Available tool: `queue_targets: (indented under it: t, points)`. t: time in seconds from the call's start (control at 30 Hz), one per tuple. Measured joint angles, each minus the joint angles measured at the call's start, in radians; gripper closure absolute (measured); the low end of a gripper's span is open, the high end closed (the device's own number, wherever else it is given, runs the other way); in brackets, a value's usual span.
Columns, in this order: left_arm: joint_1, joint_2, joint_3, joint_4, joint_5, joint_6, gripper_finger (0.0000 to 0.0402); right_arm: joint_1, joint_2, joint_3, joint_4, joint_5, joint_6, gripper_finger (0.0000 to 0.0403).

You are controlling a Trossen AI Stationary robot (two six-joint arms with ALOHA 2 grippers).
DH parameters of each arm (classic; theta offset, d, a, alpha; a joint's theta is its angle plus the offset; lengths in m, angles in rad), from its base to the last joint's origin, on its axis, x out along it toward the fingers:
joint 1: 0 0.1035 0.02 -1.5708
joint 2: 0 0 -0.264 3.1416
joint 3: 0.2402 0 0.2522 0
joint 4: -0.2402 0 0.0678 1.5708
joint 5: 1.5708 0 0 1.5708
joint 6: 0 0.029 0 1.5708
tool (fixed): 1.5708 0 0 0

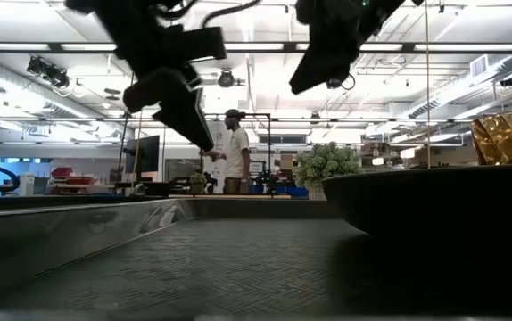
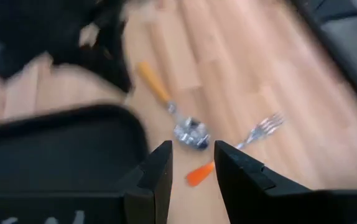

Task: Pick and place plate/cup/fork/spoon on tray
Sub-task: Put the black plate on the bottom right of the black tray

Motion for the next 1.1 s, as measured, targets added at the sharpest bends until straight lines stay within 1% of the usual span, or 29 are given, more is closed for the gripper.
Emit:
queue_targets:
  t: [0.1, 0.13, 0.27, 0.43, 0.5, 0.63, 0.7, 0.83, 0.93, 0.97, 1.03, 1.1]
  points:
    - [0.0, -0.076, -0.136, 0.154, -0.022, -0.039, 0.0358, 0.023, 0.061, 0.0, 0.009, -0.013, 0.012, 0.0277]
    - [0.0, -0.095, -0.178, 0.23, -0.024, -0.048, 0.0359, 0.031, 0.078, 0.0, 0.011, -0.016, 0.015, 0.0277]
    - [0.003, -0.18, -0.314, 0.387, -0.042, -0.074, 0.0358, 0.062, 0.137, 0.0, 0.022, -0.043, 0.024, 0.0277]
    - [0.009, -0.286, -0.394, 0.41, -0.059, -0.094, 0.0359, 0.101, 0.191, 0.012, 0.057, -0.105, 0.052, 0.0277]
    - [0.011, -0.337, -0.412, 0.401, -0.062, -0.089, 0.0359, 0.114, 0.213, 0.029, 0.032, -0.116, 0.069, 0.0277]
    - [0.02, -0.447, -0.441, 0.407, -0.06, -0.064, 0.0359, 0.142, 0.268, 0.128, -0.049, -0.118, 0.066, 0.0277]
    - [0.021, -0.516, -0.474, 0.396, -0.062, -0.053, 0.0359, 0.155, 0.305, 0.193, -0.087, -0.118, 0.043, 0.0277]
    - [0.02, -0.633, -0.552, 0.456, -0.064, -0.071, 0.0359, 0.183, 0.365, 0.309, -0.128, -0.118, -0.028, 0.0277]
    - [0.011, -0.699, -0.626, 0.544, -0.062, -0.092, 0.0359, 0.199, 0.399, 0.354, -0.152, -0.13, -0.078, 0.0277]
    - [0.007, -0.726, -0.652, 0.552, -0.061, -0.098, 0.0359, 0.202, 0.412, 0.359, -0.144, -0.139, -0.09, 0.0277]
    - [0.003, -0.746, -0.686, 0.633, -0.063, -0.11, 0.0359, 0.205, 0.428, 0.357, -0.157, -0.146, -0.11, 0.0277]
    - [-0.004, -0.787, -0.733, 0.658, -0.065, -0.114, 0.0359, 0.205, 0.448, 0.357, -0.149, -0.16, -0.116, 0.0277]
